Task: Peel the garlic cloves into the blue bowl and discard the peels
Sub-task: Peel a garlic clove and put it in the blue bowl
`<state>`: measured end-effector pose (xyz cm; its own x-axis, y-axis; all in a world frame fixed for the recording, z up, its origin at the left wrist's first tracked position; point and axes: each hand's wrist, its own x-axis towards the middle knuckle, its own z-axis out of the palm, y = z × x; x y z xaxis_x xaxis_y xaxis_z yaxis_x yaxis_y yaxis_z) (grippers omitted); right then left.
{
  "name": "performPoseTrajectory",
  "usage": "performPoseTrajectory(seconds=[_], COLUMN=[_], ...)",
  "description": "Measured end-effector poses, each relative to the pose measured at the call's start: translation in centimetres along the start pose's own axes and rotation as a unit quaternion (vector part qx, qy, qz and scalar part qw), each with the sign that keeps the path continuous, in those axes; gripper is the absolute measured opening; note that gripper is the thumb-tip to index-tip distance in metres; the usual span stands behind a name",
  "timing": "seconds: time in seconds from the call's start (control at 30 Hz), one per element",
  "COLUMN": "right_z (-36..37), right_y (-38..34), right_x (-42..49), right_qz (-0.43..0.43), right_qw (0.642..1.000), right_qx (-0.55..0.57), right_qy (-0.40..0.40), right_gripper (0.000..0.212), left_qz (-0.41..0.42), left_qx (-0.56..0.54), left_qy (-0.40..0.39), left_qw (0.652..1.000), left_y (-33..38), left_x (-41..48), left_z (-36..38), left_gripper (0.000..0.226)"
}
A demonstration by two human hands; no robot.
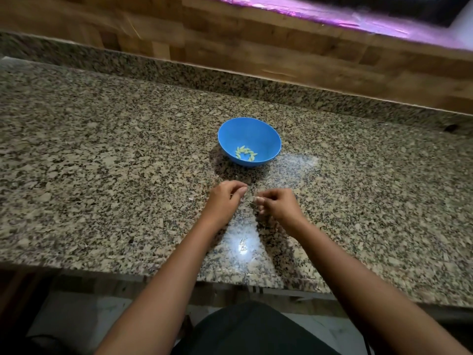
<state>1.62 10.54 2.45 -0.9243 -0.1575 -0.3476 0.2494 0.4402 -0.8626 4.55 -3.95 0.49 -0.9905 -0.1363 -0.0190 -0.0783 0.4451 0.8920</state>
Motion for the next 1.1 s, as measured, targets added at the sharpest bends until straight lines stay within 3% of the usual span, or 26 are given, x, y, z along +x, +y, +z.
performPoseTrajectory(seconds=[0.07,0.2,0.47,0.53,0.6,0.67,0.73,0.77,0.83,0.9,0.93,1.0,1.03,1.07,1.1], right_z=[-0.1,-0.3,-1.6,-1.3,-0.7,-0.2,0.1,0.0,-0.7,-0.9,-1.0,-0.5,-0.2,0.0,0.2], right_y=[-0.5,-1.2,-2.9,-3.1,-2.5,-1.9,-1.5,-1.7,-2.6,-3.1,-3.2,-3.0,-2.6,-2.1,-1.6], right_x=[-0.6,-1.5,-2.5,-2.6,-2.6,-2.5,-2.4,-2.3,-2.3,-2.6,-2.6,-2.8,-2.9,-2.9,-2.9], right_qz=[0.025,0.012,0.029,0.010,-0.072,-0.188,-0.243,-0.220,-0.087,0.023,0.044,0.028,-0.015,-0.075,-0.138], right_qw=[0.989,0.970,0.973,0.989,0.989,0.920,0.883,0.907,0.990,0.990,0.984,0.995,1.000,0.985,0.948], right_qx=[0.140,0.234,0.158,0.081,-0.125,-0.336,-0.394,-0.352,-0.112,0.111,0.146,0.078,-0.018,-0.148,-0.279], right_qy=[-0.032,-0.059,-0.166,-0.122,-0.009,0.071,0.077,0.067,0.008,-0.083,-0.092,-0.048,0.001,0.048,0.075], right_gripper=[0.019,0.016,0.017,0.017,0.015,0.012,0.010,0.011,0.019,0.023,0.023,0.023,0.022,0.021,0.019], left_qz=[-0.008,-0.003,0.024,0.007,-0.027,-0.077,-0.075,-0.055,-0.028,-0.001,0.008,-0.011,-0.042,-0.082,-0.123], left_qx=[-0.006,0.011,-0.071,-0.106,-0.123,-0.117,-0.128,-0.141,-0.177,-0.190,-0.186,-0.168,-0.158,-0.156,-0.171], left_qy=[-0.050,-0.083,-0.091,-0.091,-0.098,-0.103,-0.101,-0.097,-0.075,-0.067,-0.071,-0.082,-0.087,-0.107,-0.137], left_qw=[0.999,0.997,0.993,0.990,0.987,0.985,0.984,0.984,0.981,0.979,0.980,0.982,0.983,0.979,0.968], left_y=[0.4,1.0,1.9,2.3,2.9,3.1,2.9,2.8,2.3,1.7,1.6,2.0,2.1,2.3,2.5], left_x=[-0.2,-0.2,-0.4,-0.6,-0.4,0.0,0.3,0.1,0.0,-0.1,-0.1,0.1,0.4,0.5,0.7], left_z=[0.4,0.6,0.5,0.6,0.8,1.0,1.3,1.4,1.8,2.1,2.2,2.2,2.2,2.1,2.0], left_gripper=[0.024,0.023,0.024,0.024,0.019,0.032,0.029,0.022,0.020,0.025,0.026,0.020,0.017,0.017,0.021])
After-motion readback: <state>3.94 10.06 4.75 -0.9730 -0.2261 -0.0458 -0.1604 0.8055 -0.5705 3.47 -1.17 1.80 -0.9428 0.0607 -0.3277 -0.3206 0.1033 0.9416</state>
